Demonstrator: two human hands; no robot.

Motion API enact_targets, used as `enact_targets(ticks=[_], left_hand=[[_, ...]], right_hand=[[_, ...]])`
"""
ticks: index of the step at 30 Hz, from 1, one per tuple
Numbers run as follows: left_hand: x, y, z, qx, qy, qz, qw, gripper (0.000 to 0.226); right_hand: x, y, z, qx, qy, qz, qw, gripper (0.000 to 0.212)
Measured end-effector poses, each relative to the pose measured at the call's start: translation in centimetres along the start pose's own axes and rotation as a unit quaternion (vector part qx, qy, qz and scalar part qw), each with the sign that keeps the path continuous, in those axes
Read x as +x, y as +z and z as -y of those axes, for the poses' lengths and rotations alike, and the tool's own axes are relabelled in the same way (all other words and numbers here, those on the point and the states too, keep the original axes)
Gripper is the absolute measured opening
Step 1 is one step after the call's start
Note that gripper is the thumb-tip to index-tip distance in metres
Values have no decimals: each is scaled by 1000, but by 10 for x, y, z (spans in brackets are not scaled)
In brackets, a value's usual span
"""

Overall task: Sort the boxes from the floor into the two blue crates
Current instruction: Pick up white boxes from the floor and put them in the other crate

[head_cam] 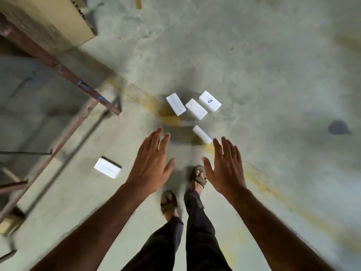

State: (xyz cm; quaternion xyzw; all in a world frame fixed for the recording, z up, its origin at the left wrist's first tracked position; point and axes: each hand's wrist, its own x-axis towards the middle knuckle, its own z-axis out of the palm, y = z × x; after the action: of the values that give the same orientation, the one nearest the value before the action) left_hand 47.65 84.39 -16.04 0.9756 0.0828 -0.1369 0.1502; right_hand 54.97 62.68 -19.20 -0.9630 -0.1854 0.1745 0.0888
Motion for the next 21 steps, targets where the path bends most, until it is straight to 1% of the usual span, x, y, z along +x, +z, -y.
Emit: enact_targets(ticks=[3,5,9,11,12,13,14,16,17,19,20,21], left_hand=[[55,24,3,0,4,13,1000,76],[91,47,7,14,5,36,999,77],[163,114,23,10,8,66,998,78],[192,140,31,7,3,84,996,80],[218,180,46,1,-3,97,995,81],[241,210,58,-2,-13,110,994,81],[251,214,62,-11,-27,112,993,81],[300,290,97,-18,-51,135,989,83],[310,294,102,-27,-68,141,987,85],[357,366,140,-56,-123,148,980,89],[368,370,145,-77,-154,151,973,92],[391,400,161,-101,-192,150,965,97]], right_hand=[[40,28,-22,5,7,15,1000,70],[66,50,-34,3,10,18,1000,70],[121,112,-56,17,29,3,999,71],[143,137,-61,13,27,11,999,73],[164,179,-68,12,28,17,999,74],[184,210,-74,7,30,31,999,74],[189,211,-73,9,28,31,999,75],[230,292,-86,4,26,36,999,76],[235,293,-87,8,21,30,999,77],[274,371,-100,-3,14,40,999,79],[280,372,-103,-5,11,44,999,81],[298,404,-111,-9,13,49,999,82]])
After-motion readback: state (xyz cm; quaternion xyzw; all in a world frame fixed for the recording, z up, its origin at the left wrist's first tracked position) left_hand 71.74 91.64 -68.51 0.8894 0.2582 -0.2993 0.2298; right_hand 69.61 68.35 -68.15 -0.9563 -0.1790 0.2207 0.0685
